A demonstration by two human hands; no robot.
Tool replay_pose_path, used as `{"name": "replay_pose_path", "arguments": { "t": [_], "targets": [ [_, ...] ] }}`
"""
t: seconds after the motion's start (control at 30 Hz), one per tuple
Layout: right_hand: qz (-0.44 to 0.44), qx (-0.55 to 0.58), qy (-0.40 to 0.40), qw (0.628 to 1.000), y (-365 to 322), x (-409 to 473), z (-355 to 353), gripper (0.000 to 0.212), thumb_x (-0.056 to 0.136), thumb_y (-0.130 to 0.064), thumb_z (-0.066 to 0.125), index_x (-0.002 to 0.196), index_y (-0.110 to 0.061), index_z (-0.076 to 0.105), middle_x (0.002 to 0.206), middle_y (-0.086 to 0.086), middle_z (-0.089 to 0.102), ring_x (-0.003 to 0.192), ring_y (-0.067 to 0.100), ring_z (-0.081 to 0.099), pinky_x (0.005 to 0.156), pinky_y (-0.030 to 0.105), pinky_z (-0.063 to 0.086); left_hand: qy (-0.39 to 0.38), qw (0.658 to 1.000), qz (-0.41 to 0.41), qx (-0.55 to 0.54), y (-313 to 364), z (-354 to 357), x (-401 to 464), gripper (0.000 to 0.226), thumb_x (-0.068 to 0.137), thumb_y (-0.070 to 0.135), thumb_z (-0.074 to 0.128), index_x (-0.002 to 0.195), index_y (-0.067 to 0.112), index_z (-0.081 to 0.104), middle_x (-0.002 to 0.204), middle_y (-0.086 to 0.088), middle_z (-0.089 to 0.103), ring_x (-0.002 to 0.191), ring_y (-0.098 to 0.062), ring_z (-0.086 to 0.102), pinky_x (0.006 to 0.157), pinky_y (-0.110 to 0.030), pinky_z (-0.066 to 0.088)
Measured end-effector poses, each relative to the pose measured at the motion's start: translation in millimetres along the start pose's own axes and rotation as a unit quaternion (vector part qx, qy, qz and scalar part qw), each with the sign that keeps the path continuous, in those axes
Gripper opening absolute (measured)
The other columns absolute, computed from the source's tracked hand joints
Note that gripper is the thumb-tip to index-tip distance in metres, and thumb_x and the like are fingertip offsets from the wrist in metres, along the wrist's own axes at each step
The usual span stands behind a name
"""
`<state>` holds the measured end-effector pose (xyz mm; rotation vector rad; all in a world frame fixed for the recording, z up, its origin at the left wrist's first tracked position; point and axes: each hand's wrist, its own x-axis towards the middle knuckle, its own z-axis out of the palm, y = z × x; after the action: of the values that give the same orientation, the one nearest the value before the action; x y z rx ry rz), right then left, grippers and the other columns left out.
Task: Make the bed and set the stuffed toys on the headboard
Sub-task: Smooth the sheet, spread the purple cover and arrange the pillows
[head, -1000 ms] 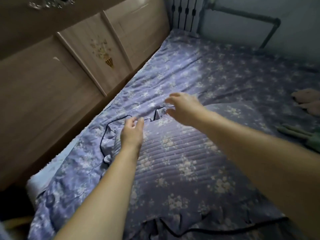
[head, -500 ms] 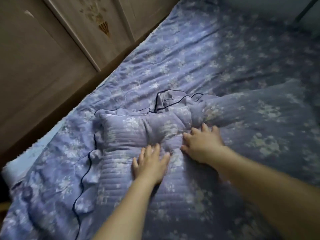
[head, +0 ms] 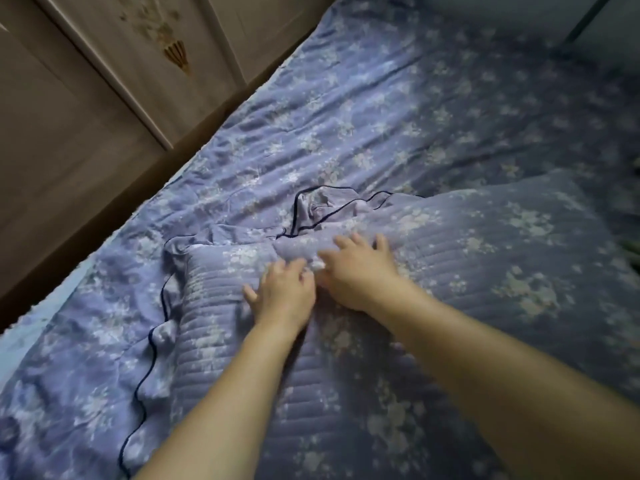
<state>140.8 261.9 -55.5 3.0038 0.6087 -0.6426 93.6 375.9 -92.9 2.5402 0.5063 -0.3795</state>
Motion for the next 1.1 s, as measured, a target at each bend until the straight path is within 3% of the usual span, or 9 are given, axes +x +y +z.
{"name": "replay_pose_path", "arguments": {
  "t": [0.07,0.2,0.6,0.7,0.83,0.9,0.97,1.03,1.1],
  "targets": [
    [0.024,-0.001,0.085,0.996,7,2,-7,0.049,0.098,-0.042,0.028,0.146,-0.033,0.025,0.158,-0.001,0.015,0.147,0.023,0.002,0.113,0.055,-0.005,0.081,0.997,-0.004,0.019,-2,-3,1,0.048,0.097,0.042,0.037,0.144,0.034,0.031,0.158,-0.003,0.015,0.146,-0.021,0.007,0.112,-0.058,0.0],
    [0.042,-0.048,-0.047,0.997,18,-12,29,0.054,0.099,-0.047,0.017,0.15,-0.029,0.015,0.16,0.001,0.005,0.147,0.027,-0.007,0.112,0.057,-0.013,-0.106,0.989,-0.009,0.106,-11,22,-15,0.056,0.095,0.057,0.021,0.148,0.043,0.005,0.16,0.007,-0.004,0.147,-0.019,-0.011,0.113,-0.059,-0.005],
    [0.056,-0.044,-0.068,0.995,-3,13,-17,0.043,0.098,-0.034,0.032,0.137,-0.021,0.041,0.153,0.011,0.026,0.145,0.032,0.008,0.11,0.063,-0.004,-0.057,0.998,0.001,-0.011,-15,-10,6,0.052,0.098,0.045,0.031,0.148,0.034,0.02,0.159,0.002,0.01,0.147,-0.02,0.004,0.117,-0.053,0.004],
    [0.004,0.031,0.124,0.992,-21,31,-68,0.05,0.099,-0.042,0.032,0.146,-0.028,0.027,0.159,0.003,0.012,0.148,0.026,0.0,0.113,0.058,-0.003,0.145,0.985,-0.004,-0.094,-13,-45,23,0.054,0.098,0.041,0.035,0.149,0.026,0.023,0.159,-0.005,0.011,0.147,-0.024,0.007,0.117,-0.051,0.01],
    [-0.046,0.097,0.46,0.881,-28,36,-60,0.049,0.096,-0.036,0.04,0.143,-0.025,0.039,0.152,0.004,0.035,0.143,0.023,0.027,0.114,0.053,0.012,0.331,0.931,-0.112,-0.11,-33,-47,28,0.057,0.093,0.045,0.029,0.148,0.031,0.023,0.159,-0.006,0.005,0.147,-0.024,0.001,0.111,-0.06,-0.002],
    [-0.083,0.0,0.169,0.982,-21,25,-4,0.054,0.096,-0.048,0.032,0.148,-0.031,0.026,0.158,0.004,0.021,0.146,0.022,0.015,0.116,0.052,0.005,0.094,0.983,-0.155,-0.034,-56,-11,16,0.056,0.095,0.055,0.026,0.147,0.041,0.016,0.16,-0.002,-0.005,0.147,-0.024,-0.007,0.112,-0.061,-0.004],
    [-0.096,-0.088,-0.133,0.983,-12,23,33,0.057,0.095,-0.057,0.025,0.146,-0.032,0.024,0.157,0.001,0.018,0.145,0.024,0.011,0.115,0.054,0.003,-0.19,0.973,-0.133,-0.015,-82,12,18,0.066,0.086,0.07,0.028,0.146,0.047,0.012,0.16,0.001,-0.008,0.146,-0.023,-0.011,0.115,-0.056,-0.003],
    [-0.11,-0.051,-0.14,0.983,-13,37,19,0.053,0.095,-0.057,0.026,0.142,-0.032,0.034,0.154,0.0,0.025,0.142,0.024,0.019,0.112,0.058,0.007,-0.188,0.977,-0.063,-0.078,-94,0,36,0.086,0.068,0.08,0.027,0.144,0.04,0.029,0.159,-0.002,0.012,0.147,-0.025,0.003,0.117,-0.053,0.005],
    [-0.059,0.031,0.022,0.998,-12,49,-12,0.048,0.098,-0.051,0.03,0.143,-0.034,0.033,0.155,-0.002,0.025,0.144,0.019,0.019,0.114,0.055,0.003,0.039,0.989,-0.074,-0.122,-94,-18,43,0.08,0.071,0.072,0.027,0.137,0.03,0.045,0.152,-0.007,0.029,0.143,-0.028,0.018,0.116,-0.054,0.01]
  ]
}}
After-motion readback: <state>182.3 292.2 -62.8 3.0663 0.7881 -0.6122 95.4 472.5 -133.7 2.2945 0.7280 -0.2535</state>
